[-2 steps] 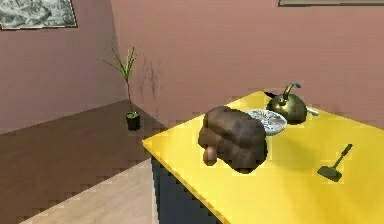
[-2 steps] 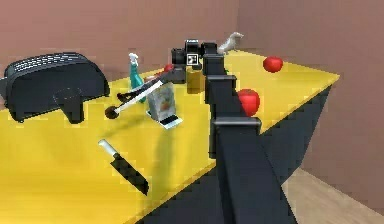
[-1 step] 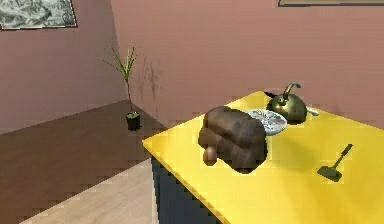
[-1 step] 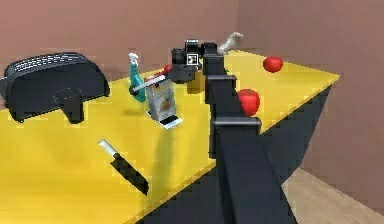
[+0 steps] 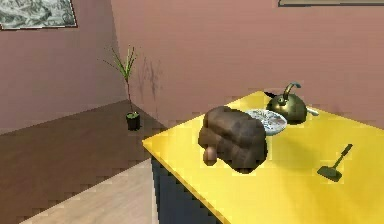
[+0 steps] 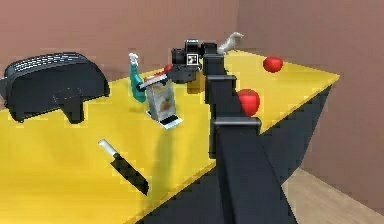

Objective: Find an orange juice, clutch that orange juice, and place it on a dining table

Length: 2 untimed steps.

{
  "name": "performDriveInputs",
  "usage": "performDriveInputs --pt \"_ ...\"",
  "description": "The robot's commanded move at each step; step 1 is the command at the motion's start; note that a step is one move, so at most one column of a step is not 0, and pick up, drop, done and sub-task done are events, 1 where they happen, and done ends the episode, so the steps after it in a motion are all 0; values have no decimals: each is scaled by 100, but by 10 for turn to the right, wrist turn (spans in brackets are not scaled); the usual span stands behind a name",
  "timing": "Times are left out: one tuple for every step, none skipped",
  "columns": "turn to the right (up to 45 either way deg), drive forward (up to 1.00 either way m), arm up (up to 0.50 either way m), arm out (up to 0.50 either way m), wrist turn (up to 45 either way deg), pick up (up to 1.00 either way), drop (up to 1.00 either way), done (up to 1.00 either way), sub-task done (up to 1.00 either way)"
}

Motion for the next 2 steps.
performDriveInputs --pt "0 0 0 0 0 100 0 0 0" --pt "0 0 0 0 -450 0 0 0 0"
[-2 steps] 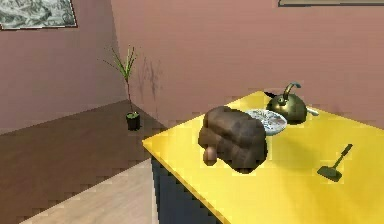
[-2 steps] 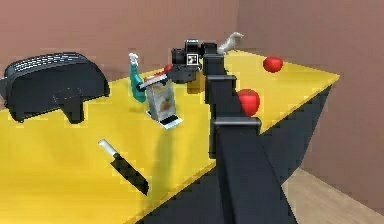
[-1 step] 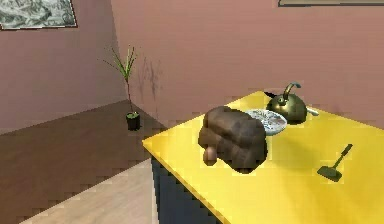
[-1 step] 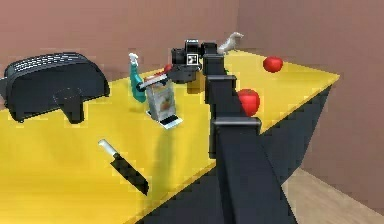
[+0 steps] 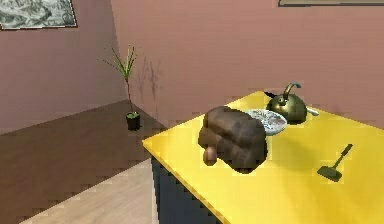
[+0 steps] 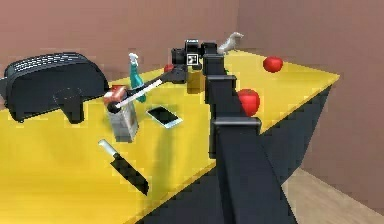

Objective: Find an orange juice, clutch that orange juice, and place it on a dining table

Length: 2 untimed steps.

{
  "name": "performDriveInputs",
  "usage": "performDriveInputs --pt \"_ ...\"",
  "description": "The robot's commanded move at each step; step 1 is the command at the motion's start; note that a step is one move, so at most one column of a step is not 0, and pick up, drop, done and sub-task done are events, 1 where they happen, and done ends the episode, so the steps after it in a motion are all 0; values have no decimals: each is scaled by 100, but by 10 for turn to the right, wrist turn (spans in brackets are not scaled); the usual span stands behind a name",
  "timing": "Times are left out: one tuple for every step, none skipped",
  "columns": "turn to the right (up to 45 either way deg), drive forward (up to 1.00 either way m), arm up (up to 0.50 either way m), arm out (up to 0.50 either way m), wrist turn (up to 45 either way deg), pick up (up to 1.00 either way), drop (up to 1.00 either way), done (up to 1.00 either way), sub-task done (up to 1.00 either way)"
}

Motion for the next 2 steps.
performDriveInputs --pt "0 0 0 0 -450 0 0 0 0" --pt "0 0 0 0 -30 0 0 0 0"
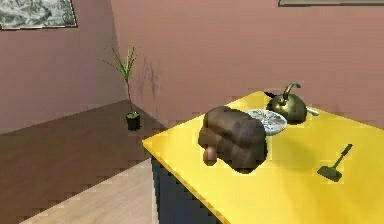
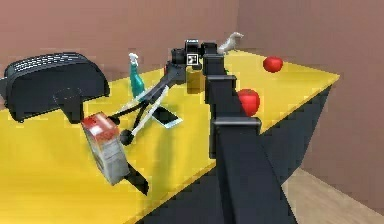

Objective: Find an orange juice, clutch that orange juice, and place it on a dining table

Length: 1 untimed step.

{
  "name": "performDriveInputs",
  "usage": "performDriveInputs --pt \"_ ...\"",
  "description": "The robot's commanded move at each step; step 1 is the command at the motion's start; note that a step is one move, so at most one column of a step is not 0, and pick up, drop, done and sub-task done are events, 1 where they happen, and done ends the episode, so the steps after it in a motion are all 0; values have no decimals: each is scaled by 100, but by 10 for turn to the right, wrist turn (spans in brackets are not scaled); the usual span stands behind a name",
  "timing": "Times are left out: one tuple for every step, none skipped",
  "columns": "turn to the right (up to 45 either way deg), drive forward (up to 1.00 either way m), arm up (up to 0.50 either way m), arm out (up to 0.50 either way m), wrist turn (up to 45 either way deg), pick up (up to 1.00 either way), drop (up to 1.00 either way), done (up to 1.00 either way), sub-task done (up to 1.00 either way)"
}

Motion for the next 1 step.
performDriveInputs --pt "0 0 0 -46 0 0 0 0 0"
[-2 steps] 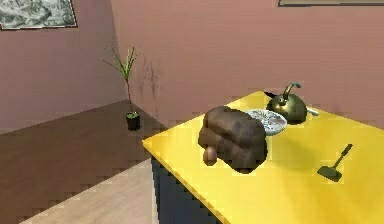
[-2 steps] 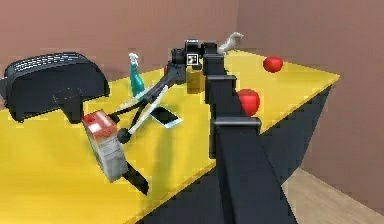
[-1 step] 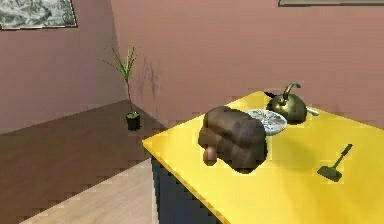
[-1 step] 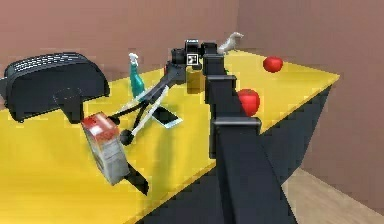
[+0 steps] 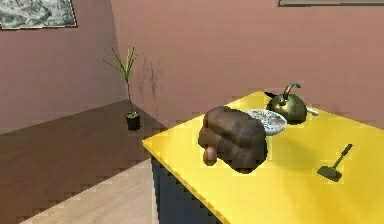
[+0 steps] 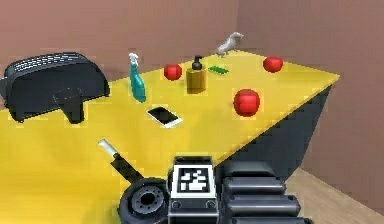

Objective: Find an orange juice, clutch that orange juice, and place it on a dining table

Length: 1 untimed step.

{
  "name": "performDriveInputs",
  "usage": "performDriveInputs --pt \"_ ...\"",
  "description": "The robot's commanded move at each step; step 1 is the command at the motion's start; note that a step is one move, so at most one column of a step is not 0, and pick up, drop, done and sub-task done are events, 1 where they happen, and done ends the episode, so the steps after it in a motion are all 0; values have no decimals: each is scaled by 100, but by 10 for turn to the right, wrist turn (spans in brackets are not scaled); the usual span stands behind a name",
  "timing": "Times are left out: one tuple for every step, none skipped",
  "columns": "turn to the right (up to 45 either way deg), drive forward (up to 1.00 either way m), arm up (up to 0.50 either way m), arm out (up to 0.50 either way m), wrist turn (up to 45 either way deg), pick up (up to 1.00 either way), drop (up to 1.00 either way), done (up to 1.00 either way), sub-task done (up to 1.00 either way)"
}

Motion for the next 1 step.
performDriveInputs --pt "450 0 0 0 0 0 0 0 0"
